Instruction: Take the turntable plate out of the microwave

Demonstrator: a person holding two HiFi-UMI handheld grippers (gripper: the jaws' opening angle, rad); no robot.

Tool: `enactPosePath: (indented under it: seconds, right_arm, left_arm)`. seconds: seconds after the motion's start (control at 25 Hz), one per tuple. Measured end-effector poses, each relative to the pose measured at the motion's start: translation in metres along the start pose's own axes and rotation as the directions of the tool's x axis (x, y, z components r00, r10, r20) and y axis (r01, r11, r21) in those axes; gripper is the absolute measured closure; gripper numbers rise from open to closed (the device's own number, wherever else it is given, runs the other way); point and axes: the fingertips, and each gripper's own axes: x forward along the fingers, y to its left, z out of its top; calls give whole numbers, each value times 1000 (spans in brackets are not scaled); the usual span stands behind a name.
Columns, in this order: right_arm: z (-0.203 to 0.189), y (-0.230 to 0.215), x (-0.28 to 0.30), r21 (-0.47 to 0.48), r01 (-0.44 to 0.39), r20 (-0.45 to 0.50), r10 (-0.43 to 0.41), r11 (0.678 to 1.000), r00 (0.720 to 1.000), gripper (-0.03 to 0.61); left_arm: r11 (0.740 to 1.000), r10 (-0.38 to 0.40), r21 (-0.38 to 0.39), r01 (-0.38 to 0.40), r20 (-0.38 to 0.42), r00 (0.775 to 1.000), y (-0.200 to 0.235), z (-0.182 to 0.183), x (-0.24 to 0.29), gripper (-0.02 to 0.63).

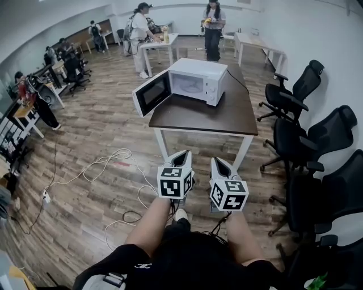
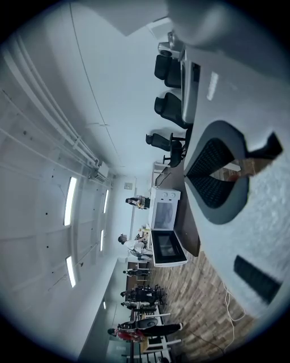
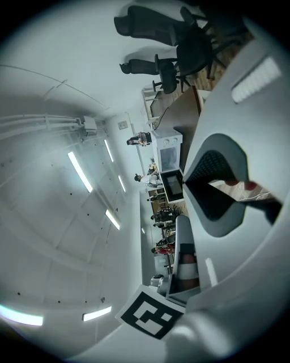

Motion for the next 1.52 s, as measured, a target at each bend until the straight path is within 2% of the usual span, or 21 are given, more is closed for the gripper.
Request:
enactPosePath:
  seconds: [0.28, 0.64, 1.0, 1.52]
  right_arm:
    - [9, -20, 27, -17, 23, 7, -23, 1000, 1000, 569]
    - [10, -43, 82, -15, 46, -14, -46, 999, 999, 569]
    - [14, -54, 161, -18, 51, -59, -52, 999, 997, 569]
    - [54, -51, 281, -54, 86, -26, -88, 995, 996, 569]
  left_arm:
    - [1000, -16, 16, 16, 6, 1000, 5, 12, 34, 607]
    - [999, -32, -3, 32, -10, 999, 30, 16, 87, 607]
    - [999, -38, -37, 36, -49, 998, 80, 22, 149, 607]
    - [997, -81, -7, 80, -19, 997, 161, 75, 232, 607]
